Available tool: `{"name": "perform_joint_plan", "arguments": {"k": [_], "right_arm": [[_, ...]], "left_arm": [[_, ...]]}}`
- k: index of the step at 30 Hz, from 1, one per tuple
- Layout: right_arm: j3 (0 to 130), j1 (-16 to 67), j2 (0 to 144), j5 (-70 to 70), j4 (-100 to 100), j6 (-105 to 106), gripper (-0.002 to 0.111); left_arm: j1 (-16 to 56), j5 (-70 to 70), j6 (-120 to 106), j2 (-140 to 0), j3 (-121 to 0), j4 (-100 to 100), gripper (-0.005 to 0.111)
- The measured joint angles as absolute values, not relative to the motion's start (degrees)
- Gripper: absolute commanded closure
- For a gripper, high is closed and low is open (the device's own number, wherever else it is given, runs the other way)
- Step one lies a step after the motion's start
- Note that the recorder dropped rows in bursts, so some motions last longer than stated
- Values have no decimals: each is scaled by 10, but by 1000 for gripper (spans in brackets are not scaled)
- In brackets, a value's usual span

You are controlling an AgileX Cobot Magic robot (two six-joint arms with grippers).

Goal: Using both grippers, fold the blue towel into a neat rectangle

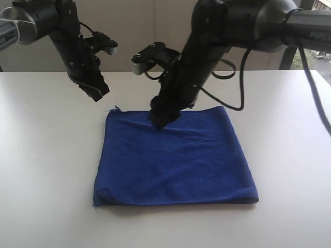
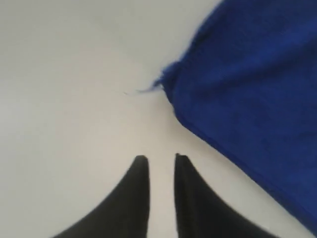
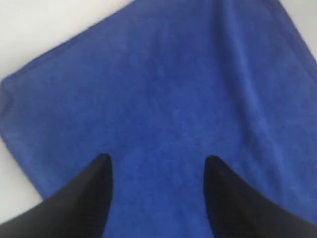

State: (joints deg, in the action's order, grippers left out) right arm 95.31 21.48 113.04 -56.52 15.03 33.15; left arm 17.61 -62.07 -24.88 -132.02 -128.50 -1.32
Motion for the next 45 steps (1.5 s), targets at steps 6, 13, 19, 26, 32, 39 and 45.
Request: {"name": "perform_joint_plan", "arguments": {"k": [6,13,19,26,32,39,45], "right_arm": [[953,135,1130,-532,143,330,85],[953,47,1179,-484,153,335,108],[954,-16,1257,-521,356,487,108],[959,-17,1287,-455,372,498,108],[959,-17,1308,-439,371,501,108],[960,-17,1314,-413,324,467,108],[960,-17,1314,-410,319,462,108]], "left_arm": [[176,-647,-300,-1312,-1277,-164,107],[226,-646,-346,-1258,-1156,-231,107],[228,-560,-462,-1128,-875,-316,107],[231,-413,-534,-1124,-695,-376,107],[231,-410,-538,-1124,-675,-368,107],[231,-420,-501,-1123,-675,-317,107],[231,-428,-487,-1122,-675,-301,107]]}}
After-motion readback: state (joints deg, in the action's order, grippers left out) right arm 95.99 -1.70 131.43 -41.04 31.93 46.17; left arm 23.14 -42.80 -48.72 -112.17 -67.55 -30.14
